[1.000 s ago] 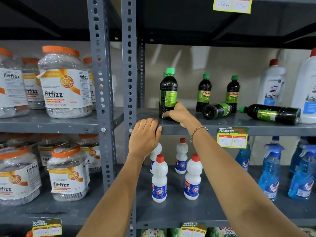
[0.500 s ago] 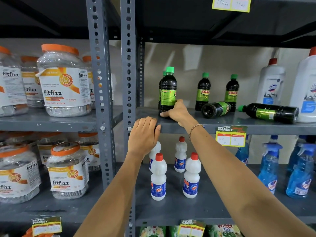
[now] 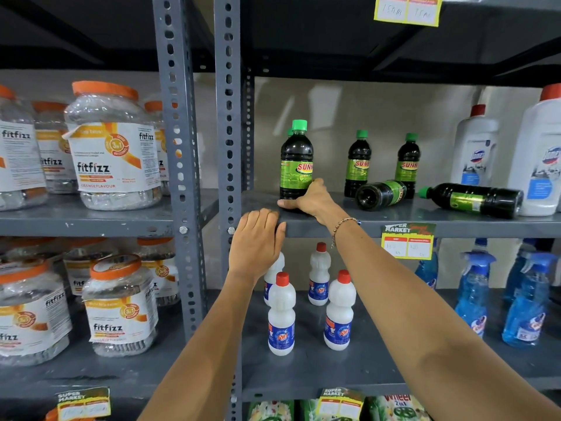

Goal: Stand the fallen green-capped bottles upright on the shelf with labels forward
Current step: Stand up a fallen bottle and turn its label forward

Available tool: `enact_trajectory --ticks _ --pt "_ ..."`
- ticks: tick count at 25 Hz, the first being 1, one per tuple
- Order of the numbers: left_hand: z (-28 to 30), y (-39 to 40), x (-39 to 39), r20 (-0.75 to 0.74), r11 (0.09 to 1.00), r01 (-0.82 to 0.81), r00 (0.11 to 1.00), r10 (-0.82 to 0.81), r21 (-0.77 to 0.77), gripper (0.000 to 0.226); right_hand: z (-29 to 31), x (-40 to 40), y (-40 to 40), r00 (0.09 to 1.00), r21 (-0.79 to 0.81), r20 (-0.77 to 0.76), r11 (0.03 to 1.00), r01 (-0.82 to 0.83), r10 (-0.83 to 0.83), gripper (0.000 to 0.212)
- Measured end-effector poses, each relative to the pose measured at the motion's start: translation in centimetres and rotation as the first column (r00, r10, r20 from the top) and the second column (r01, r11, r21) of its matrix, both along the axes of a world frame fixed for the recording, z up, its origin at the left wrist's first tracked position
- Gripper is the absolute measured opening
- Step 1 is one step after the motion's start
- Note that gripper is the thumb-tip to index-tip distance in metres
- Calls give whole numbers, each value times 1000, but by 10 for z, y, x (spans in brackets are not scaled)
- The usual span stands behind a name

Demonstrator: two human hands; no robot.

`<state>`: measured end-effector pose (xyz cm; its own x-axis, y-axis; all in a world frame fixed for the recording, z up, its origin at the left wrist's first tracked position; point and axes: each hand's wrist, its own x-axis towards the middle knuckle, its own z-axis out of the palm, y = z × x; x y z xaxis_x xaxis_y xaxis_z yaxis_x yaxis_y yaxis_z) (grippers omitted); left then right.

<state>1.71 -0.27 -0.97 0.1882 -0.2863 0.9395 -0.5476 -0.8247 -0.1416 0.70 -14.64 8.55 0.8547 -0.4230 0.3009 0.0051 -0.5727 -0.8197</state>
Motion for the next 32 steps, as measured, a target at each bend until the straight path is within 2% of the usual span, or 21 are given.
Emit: enact_trajectory --ticks 3,7,8,11,18,21,23,25,26,27,28,29,30,31,32 --pt "0 1 1 -10 1000 -1 1000 1 8 37 1 -3 -1 999 49 -20 998 -39 40 72" --pt "1 0 -1 -12 1000 -3 1000 3 13 37 -2 -3 3 999 -103 -8 993 50 -51 91" --pt "1 0 -1 -7 1000 -2 1000 2 12 37 -1 -3 3 999 -86 -15 996 37 -38 91" --pt "1 1 -1 -16 1000 8 1000 -8 14 37 -1 -1 -1 999 40 -13 999 -37 38 73" --pt "1 -1 -1 -37 999 34 999 -35 -5 35 -3 1 -5 1000 -19 6 1000 -19 19 73" --pt "12 -12 -14 -110 997 -10 994 1 -80 33 -2 8 -14 996 45 -49 996 -75 77 74" --pt "33 -20 -23 -245 994 -78 968 57 -76 36 -1 9 -26 990 94 -58 988 -125 131 64" --pt "63 -22 -20 -452 993 -107 889 74 -48 33 3 2 -33 987 137 -27 979 -154 159 52" --pt "80 -24 -14 -546 993 -72 838 10 -91 33 6 -3 -36 986 147 -6 976 -162 165 45" --pt "97 -25 -11 -669 985 -9 735 -110 -171 41 7 -4 -40 984 155 10 972 -177 177 40" --pt "112 -26 -5 -781 964 54 576 -243 -260 55 7 -5 -41 979 163 27 966 -203 201 37" --pt "121 -28 -1 -845 943 101 422 -329 -317 68 7 -5 -42 974 167 39 959 -227 224 35" --pt "125 -29 5 -878 927 135 297 -376 -351 72 6 -3 -43 971 166 45 957 -239 235 34" --pt "125 -31 11 -882 908 168 225 -415 -385 66 5 0 -44 970 166 46 955 -245 240 34" --pt "120 -34 22 -867 891 178 215 -450 -418 55 3 3 -45 969 167 48 955 -247 242 35"
